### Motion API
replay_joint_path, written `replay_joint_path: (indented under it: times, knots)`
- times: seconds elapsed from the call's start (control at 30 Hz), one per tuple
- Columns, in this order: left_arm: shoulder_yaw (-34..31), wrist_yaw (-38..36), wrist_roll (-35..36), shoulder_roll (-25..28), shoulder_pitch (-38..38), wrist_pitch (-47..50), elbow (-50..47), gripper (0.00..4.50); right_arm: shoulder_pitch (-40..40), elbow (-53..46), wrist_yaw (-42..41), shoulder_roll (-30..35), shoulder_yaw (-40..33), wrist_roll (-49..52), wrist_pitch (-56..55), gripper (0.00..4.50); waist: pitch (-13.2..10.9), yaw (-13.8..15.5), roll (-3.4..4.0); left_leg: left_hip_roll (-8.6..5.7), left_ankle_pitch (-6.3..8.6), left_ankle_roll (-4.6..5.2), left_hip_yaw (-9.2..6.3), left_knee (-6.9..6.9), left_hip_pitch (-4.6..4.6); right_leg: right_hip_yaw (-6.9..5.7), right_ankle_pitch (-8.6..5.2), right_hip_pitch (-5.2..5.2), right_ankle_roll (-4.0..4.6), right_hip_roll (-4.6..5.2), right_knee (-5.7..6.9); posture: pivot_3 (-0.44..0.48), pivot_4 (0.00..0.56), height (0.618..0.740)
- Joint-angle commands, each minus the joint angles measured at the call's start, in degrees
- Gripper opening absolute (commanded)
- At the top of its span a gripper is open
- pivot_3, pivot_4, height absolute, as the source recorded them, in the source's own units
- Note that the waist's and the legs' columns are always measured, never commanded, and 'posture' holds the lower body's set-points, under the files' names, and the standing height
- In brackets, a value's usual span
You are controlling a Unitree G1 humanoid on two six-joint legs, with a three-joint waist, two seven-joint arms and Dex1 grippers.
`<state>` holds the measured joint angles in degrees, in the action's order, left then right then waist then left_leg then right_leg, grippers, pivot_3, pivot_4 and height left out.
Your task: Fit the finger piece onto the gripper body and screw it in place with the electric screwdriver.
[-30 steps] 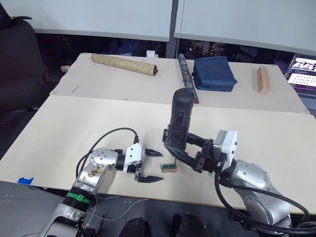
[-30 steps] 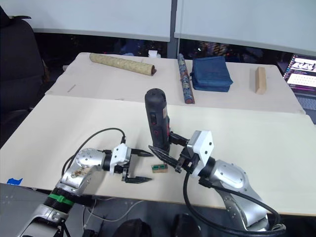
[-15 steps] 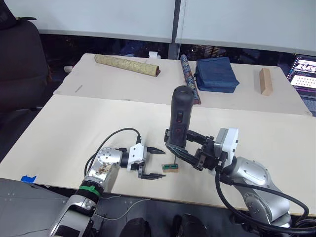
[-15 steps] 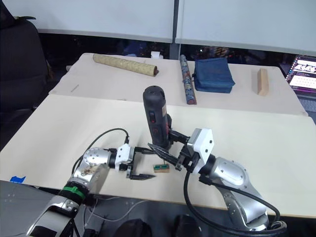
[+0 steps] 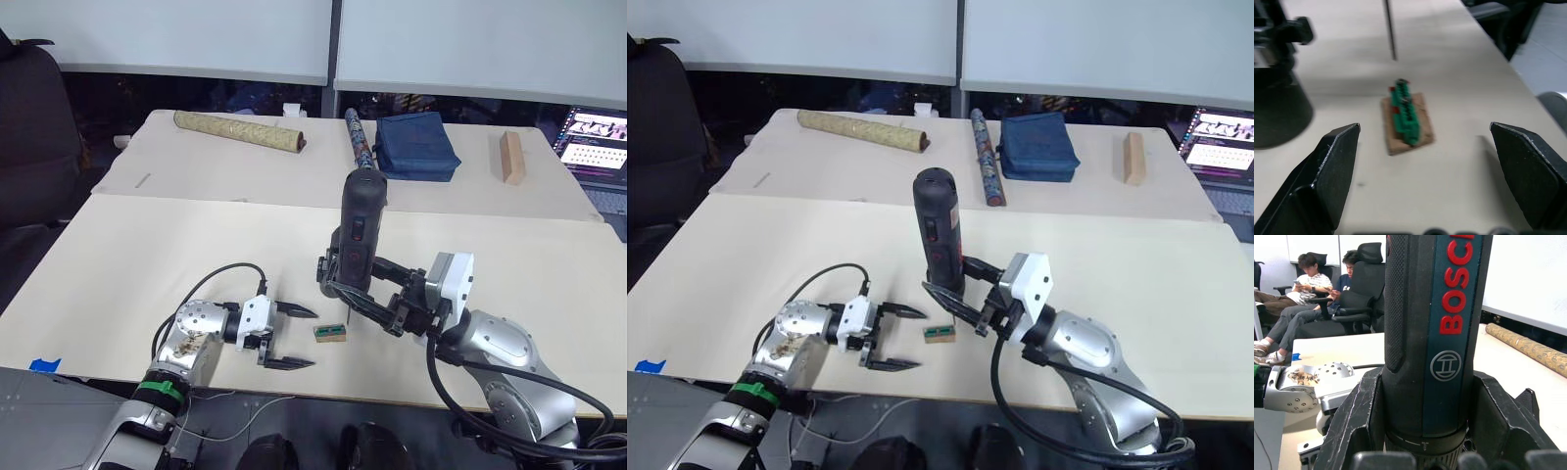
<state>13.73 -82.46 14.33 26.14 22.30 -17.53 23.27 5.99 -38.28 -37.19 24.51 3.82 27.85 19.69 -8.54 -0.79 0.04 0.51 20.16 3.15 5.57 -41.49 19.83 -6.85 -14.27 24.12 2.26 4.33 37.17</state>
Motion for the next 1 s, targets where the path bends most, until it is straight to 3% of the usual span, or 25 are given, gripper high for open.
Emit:
replay_joint_path:
  times: [0.03, 0.13, 0.3, 0.37, 0.6, 0.77, 1.0]
  knots:
    - [0.2, -1.9, -1.7, -0.1, 0.1, -4.1, 9.0, 4.5, 1.3, -2.6, 0.1, 0.1, -0.7, 1.7, -0.5, 1.94, 0.0, 0.1, 0.01, 0.0, 0.0, 0.0, 0.01, 0.02, -0.02, 0.01, 0.0, -0.01, 0.0, 0.0, 0.01, 0.0, 0.15, 0.74]
    - [-0.2, -1.1, -3.5, -2.4, 3.8, -9.4, 20.4, 4.5, 1.5, -2.4, 0.2, 0.0, -0.5, 2.0, -0.2, 1.94, 0.2, 0.3, 0.15, -0.02, 0.0, 0.0, 0.05, 0.16, -0.28, 0.02, 0.0, -0.19, 0.0, 0.01, 0.01, 0.0, 0.15, 0.74]
    - [0.3, 2.9, -7.3, -6.9, 10.3, -15.3, 36.0, 4.5, 1.7, -2.1, 0.3, -0.1, -0.1, 1.8, -0.1, 1.94, 0.5, 0.7, 0.45, -0.02, 0.07, 0.1, 0.07, 0.63, -1.53, 0.29, -0.04, -1.41, -0.06, 0.19, -0.19, 0.0, 0.15, 0.74]
    - [0.2, 3.0, -7.9, -8.0, 11.9, -16.0, 37.8, 4.5, 1.7, -1.9, 0.3, -0.3, 0.1, 1.6, -0.3, 1.94, 0.9, 0.9, 0.62, 0.0, 0.14, 0.21, 0.08, 0.69, -1.71, 0.33, -0.05, -1.61, -0.09, 0.23, -0.29, 0.0, 0.15, 0.74]
    - [-1.1, -2.9, -4.2, -5.2, 8.9, -10.2, 24.1, 4.5, 1.6, -1.9, 0.2, -0.3, 0.1, 1.6, -0.4, 1.94, 1.3, 0.5, 0.32, -0.02, 0.22, 0.35, 0.22, 0.67, -1.32, 0.41, -0.09, -1.11, -0.16, 0.33, -0.25, 0.0, 0.15, 0.74]
    - [-2.0, -6.0, -0.8, 0.9, 3.5, -1.6, 8.6, 4.5, 1.7, -1.7, 0.1, -0.2, -0.1, 2.0, -0.2, 1.94, 1.2, -0.6, 0.18, 0.06, 0.22, 0.34, 0.39, 0.73, -1.15, 0.54, -0.09, -0.88, -0.16, 0.19, -0.31, 0.0, 0.15, 0.74]
    - [-2.9, -5.3, 1.7, 3.8, 1.3, 7.1, -2.2, 4.5, 1.9, -1.4, -0.3, -0.1, -0.1, 2.3, -0.2, 1.94, 1.1, 0.5, 0.02, 0.12, 0.22, 0.32, 0.43, 0.67, -0.97, 0.68, -0.09, -0.66, -0.15, 0.22, -0.25, 0.0, 0.15, 0.74]
